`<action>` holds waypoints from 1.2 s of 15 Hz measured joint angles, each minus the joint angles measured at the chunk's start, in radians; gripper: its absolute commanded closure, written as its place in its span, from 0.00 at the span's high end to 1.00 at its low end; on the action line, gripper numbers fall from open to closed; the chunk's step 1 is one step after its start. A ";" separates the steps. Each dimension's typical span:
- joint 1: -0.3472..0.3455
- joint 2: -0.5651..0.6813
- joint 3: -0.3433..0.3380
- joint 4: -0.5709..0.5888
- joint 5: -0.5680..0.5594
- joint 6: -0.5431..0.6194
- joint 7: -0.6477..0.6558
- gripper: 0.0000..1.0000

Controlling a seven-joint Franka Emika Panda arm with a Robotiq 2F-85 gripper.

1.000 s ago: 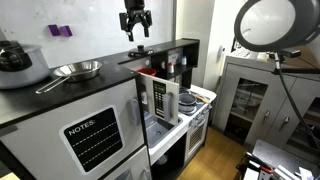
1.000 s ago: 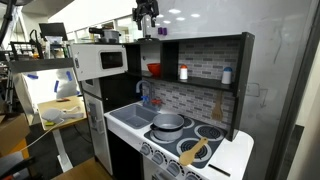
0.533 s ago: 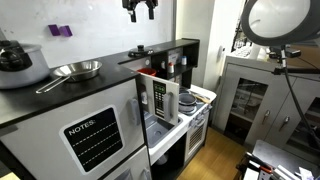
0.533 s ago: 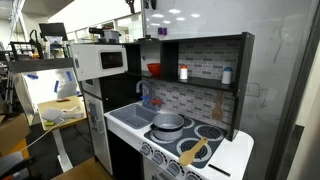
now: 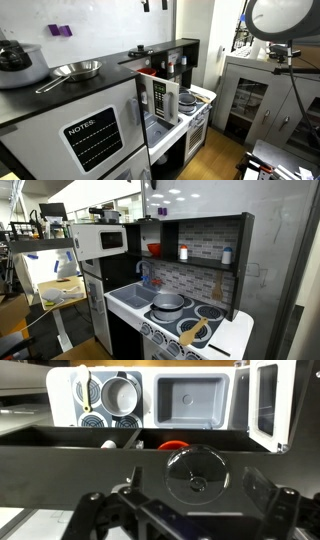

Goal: Remove the black lid from the pot on the stove and put it on top of the cabinet

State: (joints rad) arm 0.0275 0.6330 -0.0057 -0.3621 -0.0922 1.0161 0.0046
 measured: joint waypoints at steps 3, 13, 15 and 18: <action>-0.025 0.004 -0.003 -0.014 0.000 -0.069 0.009 1.00; -0.101 0.073 -0.002 -0.012 0.111 -0.213 0.096 1.00; -0.108 0.082 -0.001 -0.012 0.140 -0.213 0.122 1.00; -0.114 0.085 0.000 -0.010 0.154 -0.203 0.130 1.00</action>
State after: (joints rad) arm -0.0862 0.7175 -0.0061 -0.3724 0.0623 0.8127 0.1345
